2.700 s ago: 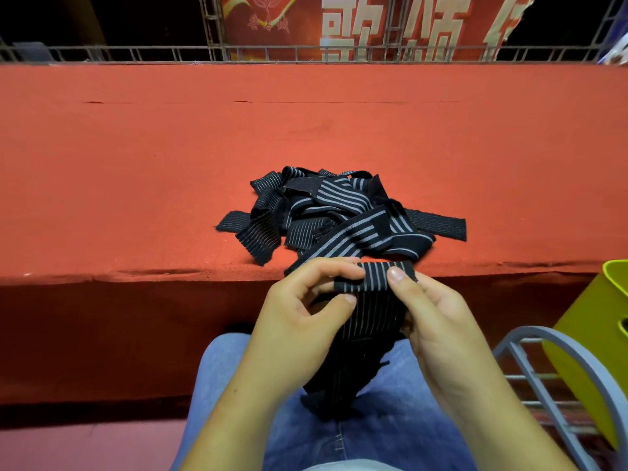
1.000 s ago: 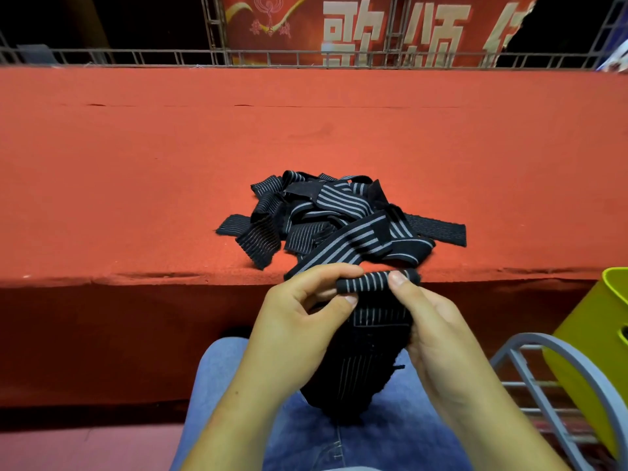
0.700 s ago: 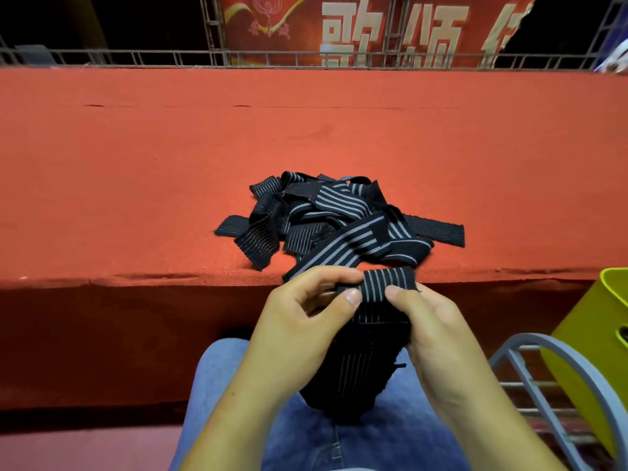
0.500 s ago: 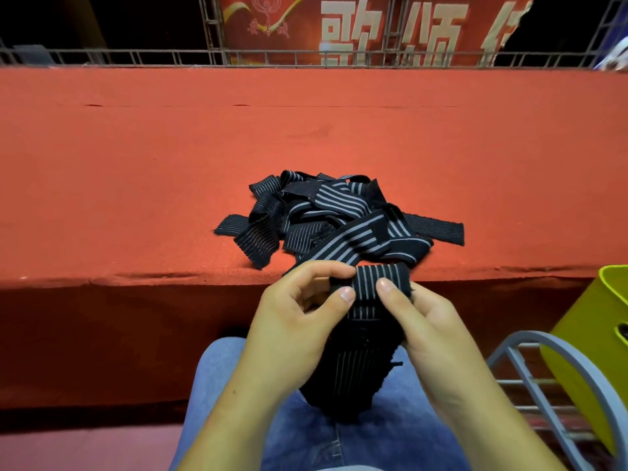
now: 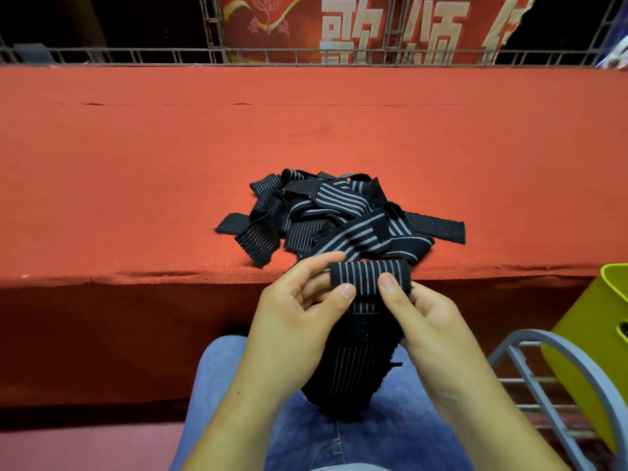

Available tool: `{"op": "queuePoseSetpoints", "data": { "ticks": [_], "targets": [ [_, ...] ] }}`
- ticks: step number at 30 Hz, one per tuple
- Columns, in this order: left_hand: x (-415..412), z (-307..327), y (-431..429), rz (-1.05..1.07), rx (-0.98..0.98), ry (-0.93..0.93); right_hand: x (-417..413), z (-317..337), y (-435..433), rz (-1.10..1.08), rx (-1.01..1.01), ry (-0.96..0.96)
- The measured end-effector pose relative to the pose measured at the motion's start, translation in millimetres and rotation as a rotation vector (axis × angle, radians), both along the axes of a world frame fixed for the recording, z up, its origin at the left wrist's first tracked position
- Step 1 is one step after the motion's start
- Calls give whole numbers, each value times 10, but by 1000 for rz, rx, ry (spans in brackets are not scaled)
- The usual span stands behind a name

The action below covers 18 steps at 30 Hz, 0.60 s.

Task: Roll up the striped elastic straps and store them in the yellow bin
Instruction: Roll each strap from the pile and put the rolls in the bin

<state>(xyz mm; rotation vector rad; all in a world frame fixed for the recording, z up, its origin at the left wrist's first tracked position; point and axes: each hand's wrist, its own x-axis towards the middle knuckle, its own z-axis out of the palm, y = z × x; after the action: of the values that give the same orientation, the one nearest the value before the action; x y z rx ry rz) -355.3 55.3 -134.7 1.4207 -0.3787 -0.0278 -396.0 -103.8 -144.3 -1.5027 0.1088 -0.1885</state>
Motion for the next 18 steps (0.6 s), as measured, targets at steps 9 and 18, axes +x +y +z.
{"op": "queuePoseSetpoints", "data": {
  "ticks": [9,18],
  "targets": [
    [48,-61,44,74,44,-129,24,-52,15,8,-41,83],
    [29,-59,19,18,21,-57,33,-53,10,-10,-40,53]
  ]
}}
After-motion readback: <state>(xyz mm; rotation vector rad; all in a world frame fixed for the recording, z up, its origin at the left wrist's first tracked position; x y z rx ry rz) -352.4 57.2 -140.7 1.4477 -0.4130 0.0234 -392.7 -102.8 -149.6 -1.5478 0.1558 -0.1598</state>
